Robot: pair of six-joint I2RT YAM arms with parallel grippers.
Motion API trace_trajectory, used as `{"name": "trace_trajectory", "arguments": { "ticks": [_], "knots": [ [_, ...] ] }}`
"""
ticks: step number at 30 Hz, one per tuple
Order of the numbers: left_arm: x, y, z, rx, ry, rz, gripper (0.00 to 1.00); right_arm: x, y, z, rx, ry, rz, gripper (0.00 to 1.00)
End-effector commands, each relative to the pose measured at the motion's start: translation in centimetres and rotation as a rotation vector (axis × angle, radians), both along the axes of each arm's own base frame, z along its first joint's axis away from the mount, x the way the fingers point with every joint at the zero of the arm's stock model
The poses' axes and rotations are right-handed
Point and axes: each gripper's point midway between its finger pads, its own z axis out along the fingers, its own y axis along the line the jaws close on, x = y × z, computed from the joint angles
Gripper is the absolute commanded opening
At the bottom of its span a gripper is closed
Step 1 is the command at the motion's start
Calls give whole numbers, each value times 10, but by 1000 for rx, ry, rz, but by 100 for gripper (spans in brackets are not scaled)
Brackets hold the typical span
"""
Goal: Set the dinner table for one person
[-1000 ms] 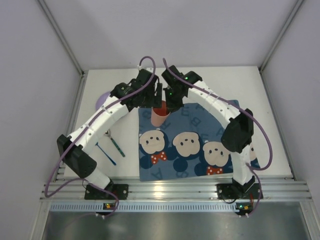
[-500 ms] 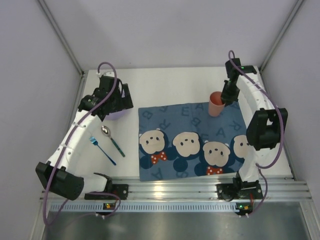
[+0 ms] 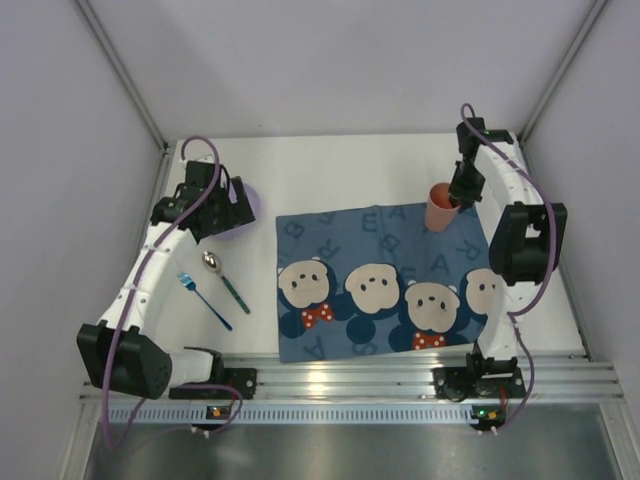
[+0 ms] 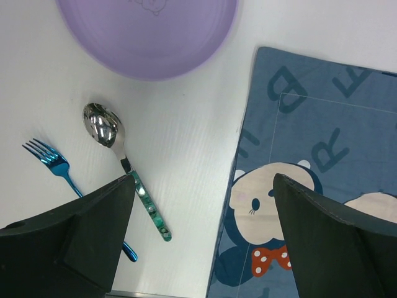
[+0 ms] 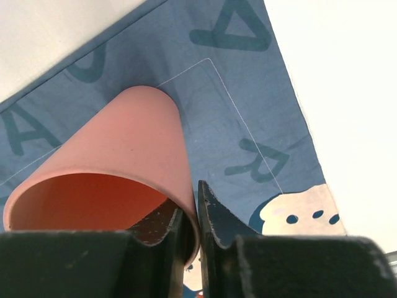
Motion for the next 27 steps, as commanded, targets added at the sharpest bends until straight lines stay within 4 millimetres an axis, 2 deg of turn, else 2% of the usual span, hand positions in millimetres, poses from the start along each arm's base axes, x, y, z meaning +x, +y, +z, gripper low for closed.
{"name": "trace_trajectory", "arguments": {
  "ticks": [1,2,4,5,8,10,12,13,14,15,16,18,19,21,22,23,24,25,26,27],
  "knots": [
    [17,4,7,-27,-48,8,98,1,-5,2,-16,-10,-7,18],
    [19,6,8,-26,-52,16,97,1,-6,4,-17,-17,-11,33],
    [24,11,8,-22,-59,35,98,1,-5,17,-15,-45,-12,50],
    [26,13,8,-19,-59,41,97,-1,-4,22,-12,-54,-18,75],
    [33,22,6,-19,-55,69,97,-8,-4,51,0,-104,-26,98],
    [37,33,1,-26,-45,112,97,-12,0,76,19,-159,-23,100],
    [40,40,-7,-47,-32,134,97,-19,5,93,32,-185,-18,100],
    [45,49,-11,-56,-32,159,97,-25,8,109,39,-223,-10,100],
    [48,47,-14,-66,-30,157,96,-31,15,115,45,-228,5,100],
    [49,60,-18,-72,-26,190,96,-37,18,121,50,-235,16,100],
    [52,65,-28,-86,-6,201,96,-46,21,135,51,-267,24,100],
    [59,71,-36,-92,-5,213,95,-63,30,137,50,-260,44,100],
    [61,76,-47,-100,19,228,95,-73,35,147,61,-289,60,100],
    [68,83,-57,-118,18,246,95,-93,43,141,60,-254,91,100],
    [70,88,-67,-140,36,261,95,-104,46,147,75,-275,105,100],
    [77,92,-69,-144,19,266,94,-116,50,137,80,-243,121,100],
    [80,95,-74,-144,21,271,93,-124,51,135,86,-242,129,100],
    [83,102,-87,-140,42,284,93,-135,52,143,109,-277,137,100],
    [87,98,-92,-172,47,263,92,-144,52,131,114,-259,144,100],
    [93,101,-102,-177,58,265,92,-154,50,137,119,-296,147,100]
  ]
}}
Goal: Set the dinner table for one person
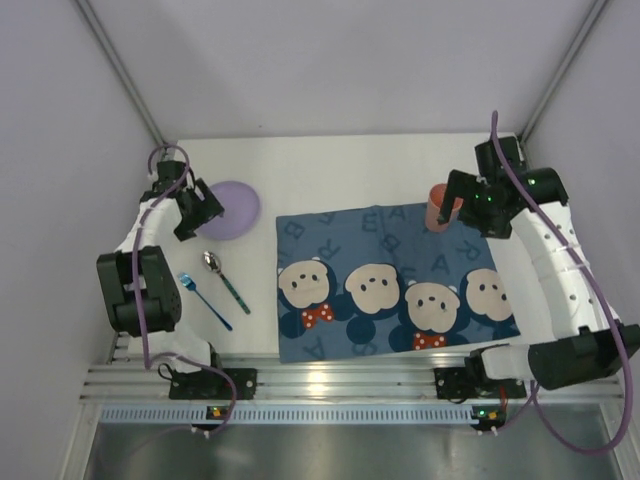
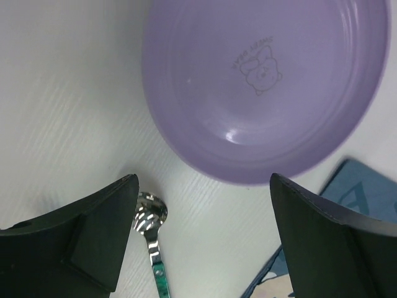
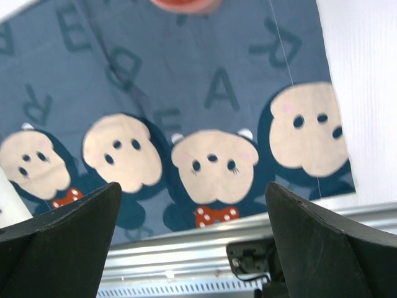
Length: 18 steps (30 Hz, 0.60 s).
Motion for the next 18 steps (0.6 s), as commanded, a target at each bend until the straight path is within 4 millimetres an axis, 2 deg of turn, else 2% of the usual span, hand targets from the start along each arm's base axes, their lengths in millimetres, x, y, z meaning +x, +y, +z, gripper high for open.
{"name": "trace_trajectory", "arguments": {
  "ticks": [1,2,3,5,8,12,14,16,17,18],
  "knots": [
    [29,8,-16,-47,-57,-1,91,-34,-5,-7,15,4,-1,100],
    [31,7,-21,-60,-52,-6,91,-43,-8,-19,4,34,-5,100],
    [35,9,-31,-69,-32,-7,90,-51,-10,-17,2,22,-8,100],
    [41,10,-38,-87,-18,-4,88,-64,-14,-29,-10,54,-18,100],
    [47,11,-53,-98,3,3,84,-76,-18,-35,-15,64,-37,100],
    [51,15,-69,-93,32,21,79,-79,-18,-37,-5,63,-53,100],
    [56,15,-70,-98,18,21,72,-78,-18,-37,-4,66,-57,100],
    [59,12,-73,-119,11,14,58,-77,-18,-37,-6,69,-58,100],
    [63,12,-72,-124,1,12,37,-76,-18,-37,-8,70,-57,100],
    [65,10,-72,-132,-3,10,26,-75,-18,-37,-13,73,-56,100]
  ]
}}
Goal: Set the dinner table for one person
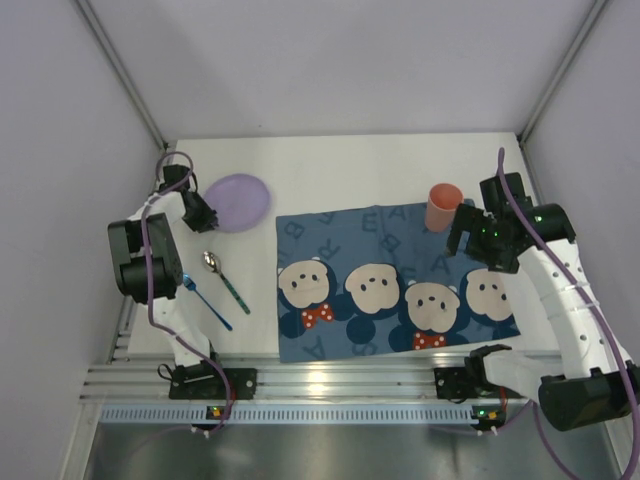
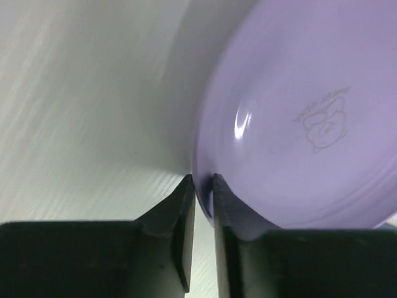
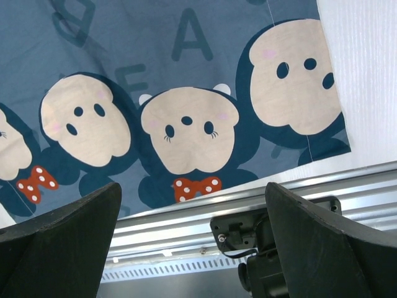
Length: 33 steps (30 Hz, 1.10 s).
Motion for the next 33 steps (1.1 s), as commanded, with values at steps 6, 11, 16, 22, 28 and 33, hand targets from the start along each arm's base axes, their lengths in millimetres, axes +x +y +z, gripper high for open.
{"name": "trace_trajectory", "arguments": {
  "ticks": [6,11,16,22,28,33],
  "knots": [
    [41,-12,52,-70,-187,-46,0,18,-3,13,-25,-30,-16,100],
    [49,-47,134,-99,-374,-156,0,37,2,31,-14,-88,-1,100],
    [20,-158,160,-99,-381,-447,0,52,9,27,5,-87,10,100],
    [-47,-272,130,-196,-290,-689,0,51,11,18,14,-77,14,100],
    [-95,-343,96,-242,-193,-865,0,36,8,4,18,-61,11,100],
    [-110,-381,81,-244,-166,-956,0,23,8,-2,29,-56,7,100]
  ]
}}
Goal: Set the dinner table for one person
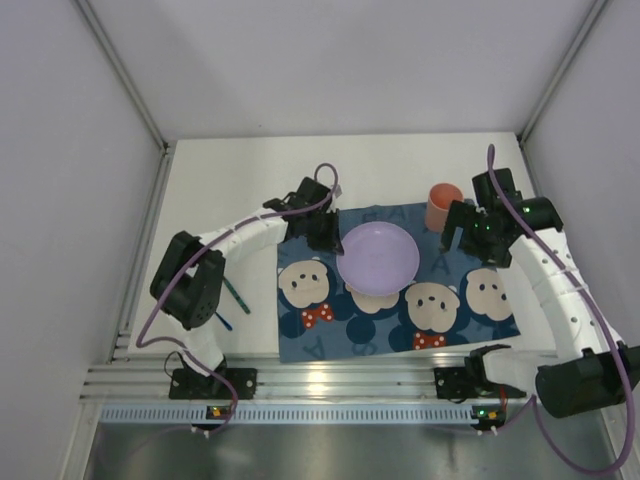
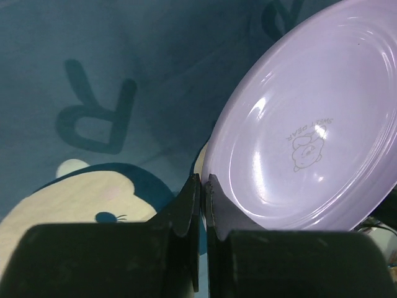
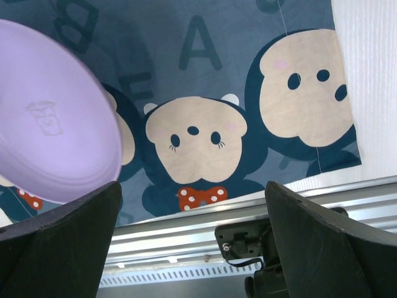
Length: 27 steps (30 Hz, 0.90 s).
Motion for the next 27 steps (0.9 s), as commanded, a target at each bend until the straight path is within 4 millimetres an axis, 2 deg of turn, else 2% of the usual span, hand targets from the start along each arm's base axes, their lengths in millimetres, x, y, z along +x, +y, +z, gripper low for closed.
{"name": "trace_trajectory", "arguments": {
  "ticks": [1,3,6,8,10,13,14,16,17,19,20,23,27],
  "knots": [
    [6,-27,14,-50,-48,-37,0,-1,0,8,23,-69,-10,100],
    [5,-31,7,-28,-39,-45,0,-5,0,8,27,-73,-12,100],
    [3,-26,-9,27,-12,-30,0,-13,-3,5,23,-66,-21,100],
    [-1,-23,-19,49,17,-31,20,-17,-3,4,22,-64,-21,100],
    [2,-16,-21,88,0,-17,48,-20,-4,3,22,-60,-23,100],
    [12,-1,-1,122,-66,17,63,-25,-6,4,17,-63,-28,100],
    [20,6,12,109,-92,36,67,-27,-7,4,18,-66,-28,100],
    [32,21,26,98,-113,74,68,-29,-7,3,18,-61,-29,100],
    [44,40,27,100,-104,123,68,-30,-7,3,21,-62,-32,100],
    [57,61,28,92,-95,173,67,-32,-6,3,25,-59,-31,100],
    [69,81,27,88,-86,222,66,-33,-6,4,25,-60,-29,100],
    [87,111,17,96,-68,274,65,-35,-6,5,28,-61,-28,100],
    [102,130,-7,125,-22,301,63,-38,-7,4,21,-50,-25,100]
  ]
}}
